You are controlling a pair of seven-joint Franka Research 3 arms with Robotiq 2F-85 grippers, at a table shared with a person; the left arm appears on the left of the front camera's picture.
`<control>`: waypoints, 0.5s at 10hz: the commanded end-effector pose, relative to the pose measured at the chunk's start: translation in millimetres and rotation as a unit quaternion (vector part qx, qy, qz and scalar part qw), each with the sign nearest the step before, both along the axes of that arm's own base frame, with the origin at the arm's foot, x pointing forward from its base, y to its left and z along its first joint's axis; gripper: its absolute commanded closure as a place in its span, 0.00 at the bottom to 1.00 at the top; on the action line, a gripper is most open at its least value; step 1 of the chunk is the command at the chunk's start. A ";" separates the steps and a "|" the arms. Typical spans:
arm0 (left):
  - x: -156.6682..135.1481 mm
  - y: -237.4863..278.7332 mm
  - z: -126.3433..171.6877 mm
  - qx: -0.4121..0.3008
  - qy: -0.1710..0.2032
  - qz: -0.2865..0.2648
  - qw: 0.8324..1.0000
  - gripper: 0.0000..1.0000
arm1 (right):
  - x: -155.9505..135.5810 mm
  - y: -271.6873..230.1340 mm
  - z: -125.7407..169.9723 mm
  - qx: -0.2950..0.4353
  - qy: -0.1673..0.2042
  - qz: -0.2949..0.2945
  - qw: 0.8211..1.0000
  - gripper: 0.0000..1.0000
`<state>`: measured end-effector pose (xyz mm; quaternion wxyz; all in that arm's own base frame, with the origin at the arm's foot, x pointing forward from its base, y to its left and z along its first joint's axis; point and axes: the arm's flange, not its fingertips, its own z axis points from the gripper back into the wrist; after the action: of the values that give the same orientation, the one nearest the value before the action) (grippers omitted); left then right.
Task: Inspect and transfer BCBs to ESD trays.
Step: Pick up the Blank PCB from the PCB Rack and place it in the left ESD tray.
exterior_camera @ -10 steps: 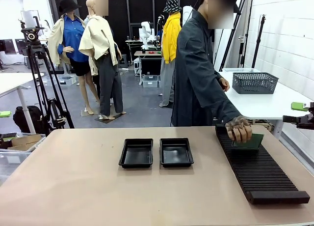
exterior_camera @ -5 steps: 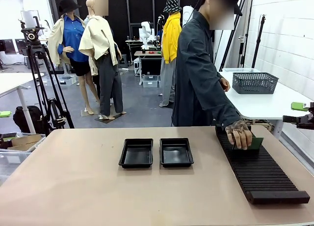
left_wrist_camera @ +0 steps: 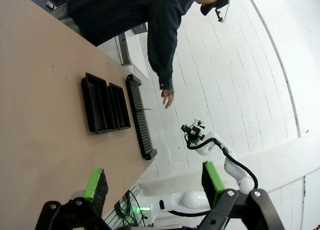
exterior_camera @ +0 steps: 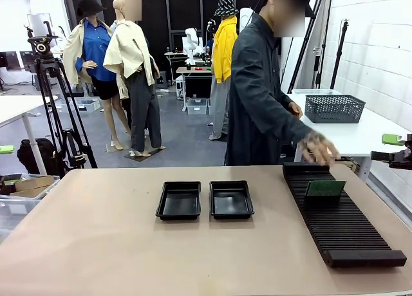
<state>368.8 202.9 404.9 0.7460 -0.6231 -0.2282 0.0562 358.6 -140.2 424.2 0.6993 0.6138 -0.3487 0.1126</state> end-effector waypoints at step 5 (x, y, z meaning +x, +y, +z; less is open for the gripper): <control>-2.0 0.6 2.5 0.001 -0.002 0.002 1.000 0.00 | -1.8 1.7 1.1 0.000 0.006 -0.004 1.000 0.00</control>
<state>368.8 202.9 404.9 0.7460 -0.6231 -0.2282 0.0562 358.6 -140.2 424.2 0.6993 0.6138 -0.3487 0.1127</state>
